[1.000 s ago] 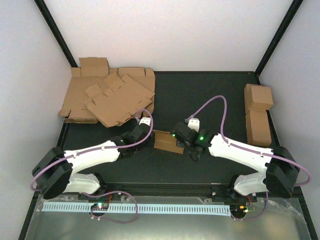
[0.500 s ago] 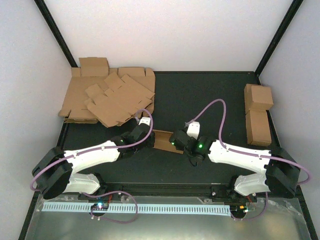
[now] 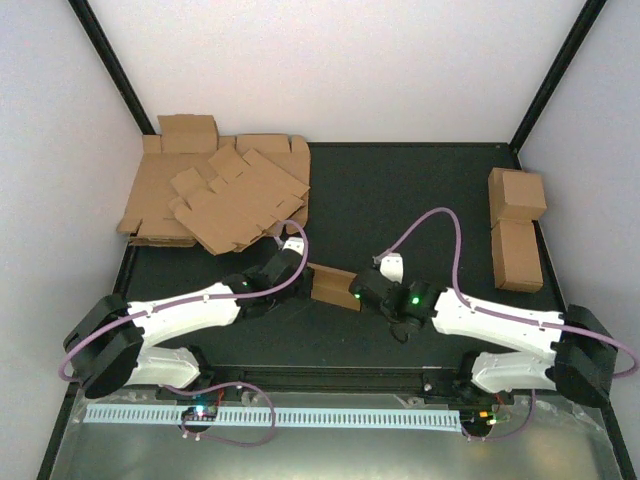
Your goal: Fold the paper box
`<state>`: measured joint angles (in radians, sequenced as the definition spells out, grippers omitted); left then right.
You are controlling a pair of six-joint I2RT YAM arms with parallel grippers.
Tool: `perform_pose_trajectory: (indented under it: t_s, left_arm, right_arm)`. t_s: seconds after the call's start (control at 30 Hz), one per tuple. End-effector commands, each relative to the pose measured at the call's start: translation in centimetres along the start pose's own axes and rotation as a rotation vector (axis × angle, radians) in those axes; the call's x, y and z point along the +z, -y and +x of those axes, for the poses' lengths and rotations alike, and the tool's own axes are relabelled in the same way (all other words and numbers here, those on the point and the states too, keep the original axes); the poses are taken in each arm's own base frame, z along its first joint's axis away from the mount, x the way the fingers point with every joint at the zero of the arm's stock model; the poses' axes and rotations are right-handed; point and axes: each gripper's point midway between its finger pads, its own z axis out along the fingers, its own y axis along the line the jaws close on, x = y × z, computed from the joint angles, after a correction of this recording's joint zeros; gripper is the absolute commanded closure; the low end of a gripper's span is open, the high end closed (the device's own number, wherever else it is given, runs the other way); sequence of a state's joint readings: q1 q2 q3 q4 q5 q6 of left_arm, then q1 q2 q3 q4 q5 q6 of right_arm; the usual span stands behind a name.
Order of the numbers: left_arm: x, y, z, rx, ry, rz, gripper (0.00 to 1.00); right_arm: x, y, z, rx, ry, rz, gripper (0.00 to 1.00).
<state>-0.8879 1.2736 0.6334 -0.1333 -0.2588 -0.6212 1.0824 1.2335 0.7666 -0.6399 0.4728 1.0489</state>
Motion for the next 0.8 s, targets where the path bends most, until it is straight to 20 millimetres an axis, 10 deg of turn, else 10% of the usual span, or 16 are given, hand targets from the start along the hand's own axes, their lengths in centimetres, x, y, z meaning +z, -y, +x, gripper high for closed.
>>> perform_pose_trajectory:
  t_s: [0.0, 0.27, 0.43, 0.77]
  left_arm:
    - [-0.5, 0.6, 0.2, 0.016, -0.019, 0.026, 0.68]
    - [-1.0, 0.7, -0.2, 0.018, -0.017, 0.022, 0.64]
    - [-2.4, 1.2, -0.9, 0.014, -0.02, 0.045, 0.36]
    - [-6.3, 2.5, -1.7, 0.004, -0.051, 0.142, 0.22]
  right_arm:
    - [-1.5, -1.8, 0.7, -0.093, -0.044, -0.147, 0.58]
    - [-4.6, -4.3, 1.0, -0.207, -0.035, -0.411, 0.3]
    - [-5.6, -3.1, -0.7, -0.171, 0.007, -0.413, 0.3]
    - [-6.8, -1.7, -2.9, -0.093, 0.021, -0.4, 0.32]
